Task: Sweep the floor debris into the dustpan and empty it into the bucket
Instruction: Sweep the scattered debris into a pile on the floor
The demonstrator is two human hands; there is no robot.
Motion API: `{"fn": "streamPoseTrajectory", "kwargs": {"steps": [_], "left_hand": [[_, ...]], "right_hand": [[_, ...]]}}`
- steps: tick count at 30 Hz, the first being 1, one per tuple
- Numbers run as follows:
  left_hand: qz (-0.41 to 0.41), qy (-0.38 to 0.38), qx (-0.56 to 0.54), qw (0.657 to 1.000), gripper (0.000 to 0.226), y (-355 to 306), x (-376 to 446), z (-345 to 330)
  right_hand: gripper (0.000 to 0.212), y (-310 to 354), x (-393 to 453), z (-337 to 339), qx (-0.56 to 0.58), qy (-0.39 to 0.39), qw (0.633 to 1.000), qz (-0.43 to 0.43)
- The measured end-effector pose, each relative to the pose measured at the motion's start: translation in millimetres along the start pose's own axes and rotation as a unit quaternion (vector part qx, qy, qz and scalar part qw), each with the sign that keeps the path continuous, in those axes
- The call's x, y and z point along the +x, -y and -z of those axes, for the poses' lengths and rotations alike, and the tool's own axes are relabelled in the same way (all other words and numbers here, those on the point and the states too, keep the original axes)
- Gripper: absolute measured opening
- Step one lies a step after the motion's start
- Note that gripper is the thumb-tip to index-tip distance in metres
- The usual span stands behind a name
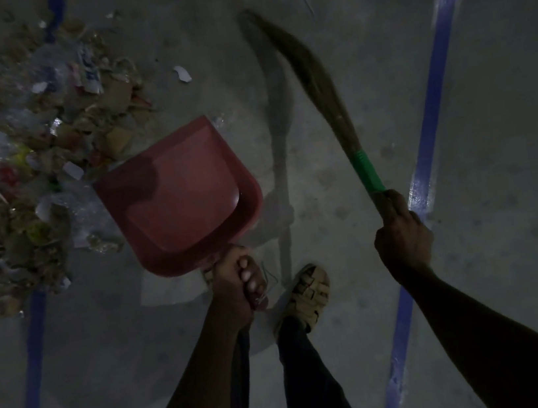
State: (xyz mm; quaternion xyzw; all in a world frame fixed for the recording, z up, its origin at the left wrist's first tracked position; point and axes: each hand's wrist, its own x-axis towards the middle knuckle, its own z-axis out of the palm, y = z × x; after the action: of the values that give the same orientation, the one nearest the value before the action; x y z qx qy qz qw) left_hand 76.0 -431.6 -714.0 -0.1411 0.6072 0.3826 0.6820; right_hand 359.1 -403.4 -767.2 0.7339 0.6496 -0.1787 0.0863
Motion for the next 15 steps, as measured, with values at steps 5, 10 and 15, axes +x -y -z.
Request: {"fn": "streamPoseTrajectory", "kwargs": {"steps": [5, 10, 15], "left_hand": [[0.006, -0.001, -0.004, 1.000, 0.038, -6.3, 3.5, 0.7], [0.012, 0.015, -0.005, 1.000, 0.042, -0.4, 3.4, 0.8], [0.011, 0.018, 0.039, 0.999, 0.035, 13.9, 6.3, 17.2]], "right_hand": [[0.070, -7.8, -14.8, -3.8, 0.066, -0.027, 0.987, -0.142], [0.060, -27.7, -29.2, -10.2, 0.051, 0.051, 0.977, -0.201], [0.062, -33.5, -41.8, -27.4, 0.055, 0.113, 0.982, -0.145]]}}
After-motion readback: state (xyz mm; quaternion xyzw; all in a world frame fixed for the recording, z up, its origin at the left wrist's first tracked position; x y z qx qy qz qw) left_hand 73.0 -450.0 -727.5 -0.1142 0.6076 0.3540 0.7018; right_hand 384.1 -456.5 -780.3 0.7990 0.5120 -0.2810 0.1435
